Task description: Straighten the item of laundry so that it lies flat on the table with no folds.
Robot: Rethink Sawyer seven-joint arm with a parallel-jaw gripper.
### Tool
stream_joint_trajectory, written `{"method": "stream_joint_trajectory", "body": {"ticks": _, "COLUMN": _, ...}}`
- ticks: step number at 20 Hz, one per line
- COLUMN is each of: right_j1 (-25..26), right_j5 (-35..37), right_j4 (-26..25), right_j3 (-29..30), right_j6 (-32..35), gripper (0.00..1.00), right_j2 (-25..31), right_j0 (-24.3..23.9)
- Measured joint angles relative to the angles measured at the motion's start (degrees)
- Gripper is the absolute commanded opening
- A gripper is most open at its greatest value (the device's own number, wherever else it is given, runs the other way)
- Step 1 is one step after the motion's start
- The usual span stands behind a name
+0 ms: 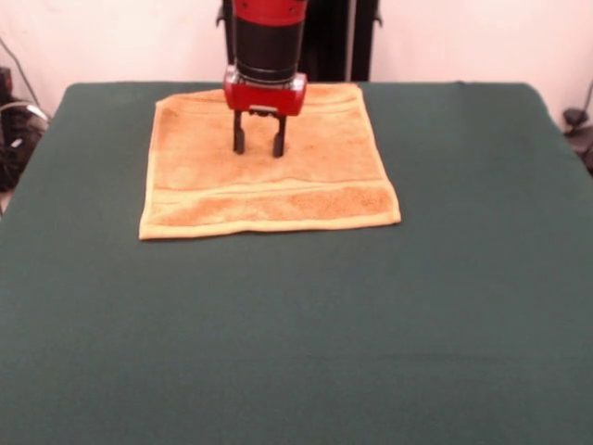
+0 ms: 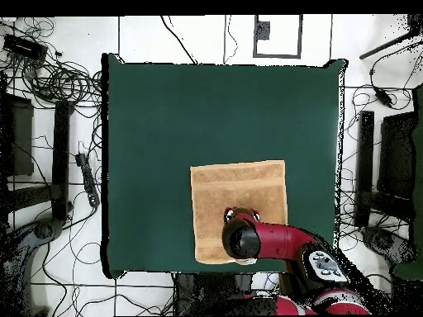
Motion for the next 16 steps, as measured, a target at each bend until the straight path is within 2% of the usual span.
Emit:
{"method": "stream_joint_trajectory", "body": {"ticks": 7, "right_j1": -0.36, "right_j5": -2.13, "right_j4": 1.33, "right_j3": 2.62, "right_j6": 0.00, "gripper": 1.00, "right_j2": 0.16, "right_j0": 0.06}}
{"method": "stream_joint_trajectory", "body": {"ticks": 16, "right_j1": -2.43, "right_j5": -2.52, "right_j4": 2.79, "right_j3": 8.98, "right_j6": 0.00, "gripper": 1.00, "right_j2": 0.77, "right_j0": 0.21}}
